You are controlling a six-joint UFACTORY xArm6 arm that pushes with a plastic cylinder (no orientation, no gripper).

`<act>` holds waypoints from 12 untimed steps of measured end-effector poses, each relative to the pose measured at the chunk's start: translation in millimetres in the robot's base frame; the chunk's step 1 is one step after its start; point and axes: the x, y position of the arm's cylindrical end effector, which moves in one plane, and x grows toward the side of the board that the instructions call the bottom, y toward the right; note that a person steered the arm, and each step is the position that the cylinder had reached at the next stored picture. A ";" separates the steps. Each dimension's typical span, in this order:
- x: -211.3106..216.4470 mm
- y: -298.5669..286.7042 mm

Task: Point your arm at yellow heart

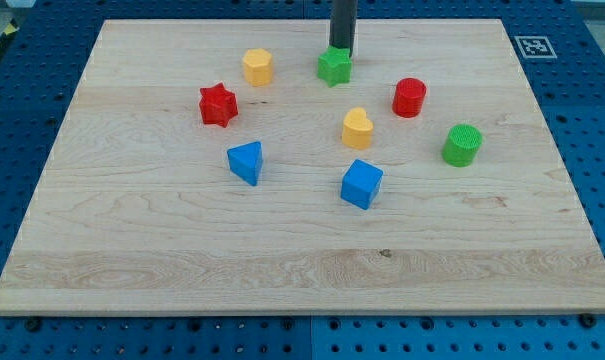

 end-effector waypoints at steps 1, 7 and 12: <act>5.5 0.0; -16.0 91.8; 149.4 178.4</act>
